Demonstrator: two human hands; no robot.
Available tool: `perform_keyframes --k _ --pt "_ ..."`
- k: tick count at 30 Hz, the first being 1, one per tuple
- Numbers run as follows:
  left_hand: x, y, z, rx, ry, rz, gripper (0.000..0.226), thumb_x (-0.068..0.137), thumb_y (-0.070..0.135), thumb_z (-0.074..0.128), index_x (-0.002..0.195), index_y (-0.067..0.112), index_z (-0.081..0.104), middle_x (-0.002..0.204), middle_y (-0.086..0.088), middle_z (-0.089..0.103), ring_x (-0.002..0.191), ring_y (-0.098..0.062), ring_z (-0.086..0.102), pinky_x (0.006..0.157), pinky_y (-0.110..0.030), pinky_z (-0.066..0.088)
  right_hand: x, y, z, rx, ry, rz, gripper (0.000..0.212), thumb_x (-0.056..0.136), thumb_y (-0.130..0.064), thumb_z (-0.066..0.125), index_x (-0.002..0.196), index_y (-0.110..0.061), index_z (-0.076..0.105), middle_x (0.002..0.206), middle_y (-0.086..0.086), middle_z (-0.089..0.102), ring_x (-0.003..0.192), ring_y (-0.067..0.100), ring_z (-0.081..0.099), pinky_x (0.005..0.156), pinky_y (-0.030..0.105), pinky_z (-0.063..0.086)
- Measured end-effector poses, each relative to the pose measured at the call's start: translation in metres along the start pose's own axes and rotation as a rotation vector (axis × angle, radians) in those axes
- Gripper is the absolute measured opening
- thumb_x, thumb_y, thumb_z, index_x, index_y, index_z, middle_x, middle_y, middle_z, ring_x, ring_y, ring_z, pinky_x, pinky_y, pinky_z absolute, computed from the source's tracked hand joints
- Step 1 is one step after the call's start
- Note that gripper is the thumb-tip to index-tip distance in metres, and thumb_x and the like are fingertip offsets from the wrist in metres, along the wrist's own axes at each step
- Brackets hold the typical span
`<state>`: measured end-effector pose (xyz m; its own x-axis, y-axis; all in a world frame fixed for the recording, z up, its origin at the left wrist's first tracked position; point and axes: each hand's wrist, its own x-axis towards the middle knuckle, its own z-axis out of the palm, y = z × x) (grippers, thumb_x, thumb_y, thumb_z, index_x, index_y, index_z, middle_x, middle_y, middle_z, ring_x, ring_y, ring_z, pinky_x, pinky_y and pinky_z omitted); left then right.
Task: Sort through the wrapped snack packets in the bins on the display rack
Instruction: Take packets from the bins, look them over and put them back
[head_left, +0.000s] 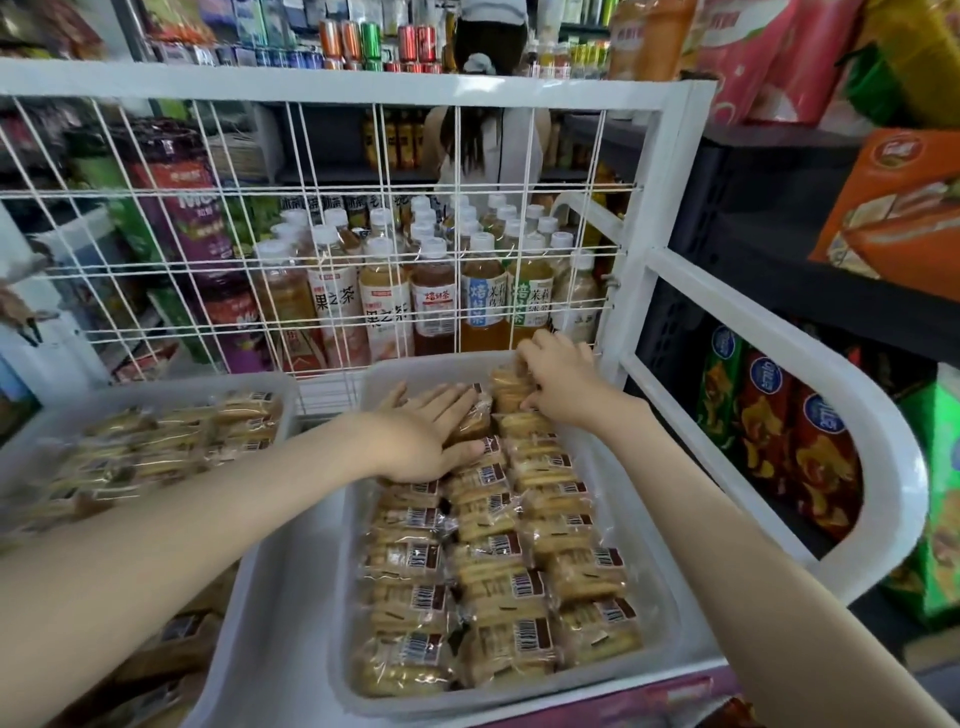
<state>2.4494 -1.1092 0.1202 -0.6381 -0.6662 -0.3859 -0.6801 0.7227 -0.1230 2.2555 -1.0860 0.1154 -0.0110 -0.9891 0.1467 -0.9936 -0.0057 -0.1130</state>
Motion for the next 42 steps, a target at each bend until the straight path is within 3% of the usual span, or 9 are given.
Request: perform_keyframes --k 4,8,12,19,24,32,35,38,42 --pt "-0.002 0.001 -0.002 -0.003 0.14 0.06 0.073 0.096 0.063 0.017 0.151 0.03 -0.018 0.162 0.001 -0.013 0.149 -0.016 -0.006 0.119 -0.046 -0.013 0.001 -0.001 -0.002 -0.03 -0.043 -0.039 0.02 0.087 -0.012 0.063 0.092 -0.021 0.046 0.092 -0.004 0.053 0.101 0.022 0.052 0.083 0.033 0.028" --pt "-0.006 0.009 -0.003 -0.013 0.129 0.109 0.076 0.095 0.066 0.013 0.152 0.026 -0.017 0.161 0.003 -0.016 0.149 -0.015 -0.009 0.119 -0.043 -0.014 -0.011 0.005 -0.012 0.232 -0.05 0.015 0.017 0.087 -0.027 0.066 0.091 -0.024 0.05 0.086 -0.009 0.057 0.09 0.017 0.056 0.084 0.033 0.043" --pt "-0.008 0.017 -0.003 -0.026 0.018 0.098 0.073 0.097 0.062 0.01 0.15 0.023 -0.022 0.159 0.002 -0.022 0.148 -0.018 -0.012 0.116 -0.04 -0.013 -0.026 0.004 -0.019 0.147 -0.188 -0.044 0.022 0.085 -0.039 0.066 0.104 -0.027 0.061 0.093 -0.013 0.058 0.094 0.01 0.051 0.096 0.035 0.033" --pt "-0.016 0.02 -0.004 -0.036 -0.016 0.097 0.074 0.098 0.061 0.013 0.149 0.022 -0.025 0.159 0.0 -0.022 0.148 -0.018 -0.014 0.114 -0.038 -0.017 -0.035 -0.003 -0.008 0.076 -0.143 -0.061 0.026 0.097 -0.025 0.051 0.118 -0.031 0.065 0.112 -0.006 0.064 0.107 0.016 0.049 0.088 0.034 0.023" --pt "-0.017 0.018 -0.002 -0.079 0.007 0.102 0.074 0.097 0.062 0.014 0.15 0.026 -0.023 0.16 0.001 -0.02 0.148 -0.019 -0.013 0.113 -0.036 -0.017 -0.043 0.0 -0.011 0.047 0.199 -0.044 0.02 0.096 -0.01 0.049 0.1 -0.009 0.069 0.096 0.006 0.066 0.097 0.022 0.053 0.084 0.031 0.036" --pt "-0.019 0.015 0.0 -0.142 0.112 0.111 0.072 0.097 0.061 0.024 0.154 0.029 -0.006 0.163 0.003 -0.007 0.149 -0.022 -0.004 0.115 -0.043 -0.013 -0.087 -0.007 -0.031 0.353 0.699 0.149 0.023 0.097 -0.008 0.048 0.104 -0.004 0.069 0.098 0.009 0.066 0.097 0.022 0.055 0.08 0.026 0.041" --pt "-0.031 0.021 -0.002 -0.259 0.339 0.136 0.057 0.098 0.054 0.034 0.151 0.032 0.026 0.159 0.003 0.024 0.146 -0.021 0.022 0.12 -0.052 0.007 -0.109 -0.017 -0.037 0.524 0.731 0.269 0.024 0.099 -0.013 0.046 0.097 -0.007 0.069 0.088 0.007 0.067 0.084 0.021 0.059 0.073 0.034 0.049" --pt "-0.068 0.043 -0.007 -0.674 0.546 0.165 0.039 0.099 0.041 0.045 0.134 0.027 0.053 0.121 0.007 0.063 0.096 -0.016 0.063 0.091 -0.036 0.05 -0.132 -0.029 -0.042 0.704 0.717 0.357 0.025 0.1 -0.019 0.045 0.092 -0.01 0.068 0.082 0.009 0.067 0.076 0.016 0.059 0.065 0.026 0.047" --pt "-0.125 0.083 0.006 -0.974 0.692 0.09 0.026 0.094 0.033 0.058 0.113 0.016 0.065 0.089 0.01 0.068 0.08 -0.016 0.067 0.076 -0.034 0.056 -0.177 -0.051 -0.045 0.84 0.714 0.35 0.025 0.099 -0.022 0.048 0.088 -0.009 0.067 0.079 0.011 0.065 0.067 0.01 0.053 0.061 0.03 0.045"
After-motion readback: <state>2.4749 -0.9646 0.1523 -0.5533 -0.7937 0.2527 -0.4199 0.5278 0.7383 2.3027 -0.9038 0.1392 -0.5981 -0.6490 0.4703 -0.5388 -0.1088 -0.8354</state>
